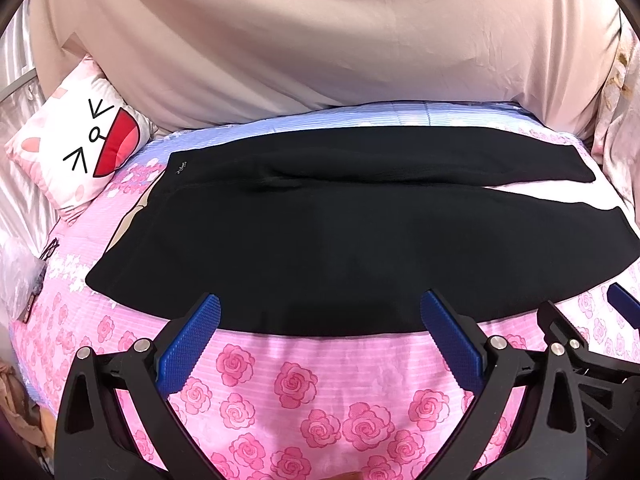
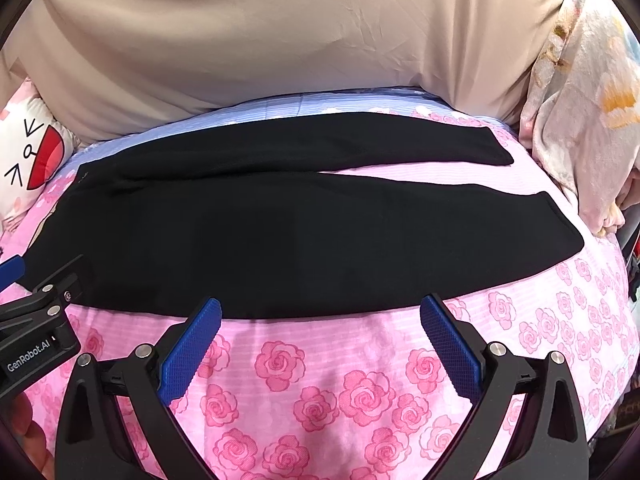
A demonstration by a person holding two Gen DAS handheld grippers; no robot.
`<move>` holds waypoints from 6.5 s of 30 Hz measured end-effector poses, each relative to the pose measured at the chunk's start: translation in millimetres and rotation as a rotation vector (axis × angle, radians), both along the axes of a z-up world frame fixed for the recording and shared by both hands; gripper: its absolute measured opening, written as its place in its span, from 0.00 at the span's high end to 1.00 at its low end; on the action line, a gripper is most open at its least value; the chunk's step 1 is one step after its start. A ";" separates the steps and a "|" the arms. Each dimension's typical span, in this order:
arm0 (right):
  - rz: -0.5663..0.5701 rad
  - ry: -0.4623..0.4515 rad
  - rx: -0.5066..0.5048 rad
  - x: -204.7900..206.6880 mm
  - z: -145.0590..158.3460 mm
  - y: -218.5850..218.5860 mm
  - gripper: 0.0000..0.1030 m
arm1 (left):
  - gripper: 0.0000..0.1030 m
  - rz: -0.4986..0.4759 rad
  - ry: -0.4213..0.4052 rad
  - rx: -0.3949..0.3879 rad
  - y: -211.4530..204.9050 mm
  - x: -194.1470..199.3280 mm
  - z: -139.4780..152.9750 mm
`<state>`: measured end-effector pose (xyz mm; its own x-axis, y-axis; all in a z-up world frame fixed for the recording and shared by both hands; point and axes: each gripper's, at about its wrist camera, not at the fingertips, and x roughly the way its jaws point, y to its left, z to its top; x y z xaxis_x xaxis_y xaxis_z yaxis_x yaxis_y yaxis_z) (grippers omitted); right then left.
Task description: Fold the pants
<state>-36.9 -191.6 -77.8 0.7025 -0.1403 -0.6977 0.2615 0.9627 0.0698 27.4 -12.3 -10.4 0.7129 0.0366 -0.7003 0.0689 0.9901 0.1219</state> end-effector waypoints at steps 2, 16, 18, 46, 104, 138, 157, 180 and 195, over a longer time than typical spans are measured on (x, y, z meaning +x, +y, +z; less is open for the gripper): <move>-0.001 -0.003 0.000 -0.2 0.8 0.5 0.05 | 0.05 0.000 -0.002 0.003 0.0 0.1 0.3; -0.002 -0.005 0.003 3.4 3.1 -2.2 0.05 | 0.05 -0.009 -0.011 0.010 -4.3 6.5 2.5; -0.002 -0.001 0.004 3.9 2.7 -2.2 0.05 | 0.05 -0.009 -0.011 0.013 -6.0 6.9 1.9; 0.001 0.013 0.000 15.1 0.3 -4.7 0.05 | 0.05 0.004 0.007 0.028 -6.9 19.3 -4.9; -0.076 0.094 0.171 290.0 -43.2 -400.2 0.69 | 0.34 0.398 0.223 -0.041 259.8 396.1 -46.9; 0.044 -0.132 0.118 36.4 -22.3 -339.7 0.87 | 0.86 0.237 0.182 -0.174 287.2 46.4 -8.7; -0.056 -0.253 0.292 -87.7 -2.5 -352.7 0.30 | 0.35 0.111 -0.053 -0.137 172.8 44.3 58.7; -0.142 0.012 0.013 5.6 -17.5 -377.7 0.76 | 0.21 0.146 0.003 -0.082 130.0 57.3 17.3; 0.128 -0.089 0.397 -17.8 -46.5 -201.5 0.68 | 0.21 0.379 0.142 -0.173 188.9 73.9 -30.2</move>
<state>-54.7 -393.2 -124.4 0.7570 0.2192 -0.6156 0.1179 0.8808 0.4586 101.3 176.6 -40.6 0.5675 0.1509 -0.8094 -0.2995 0.9536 -0.0322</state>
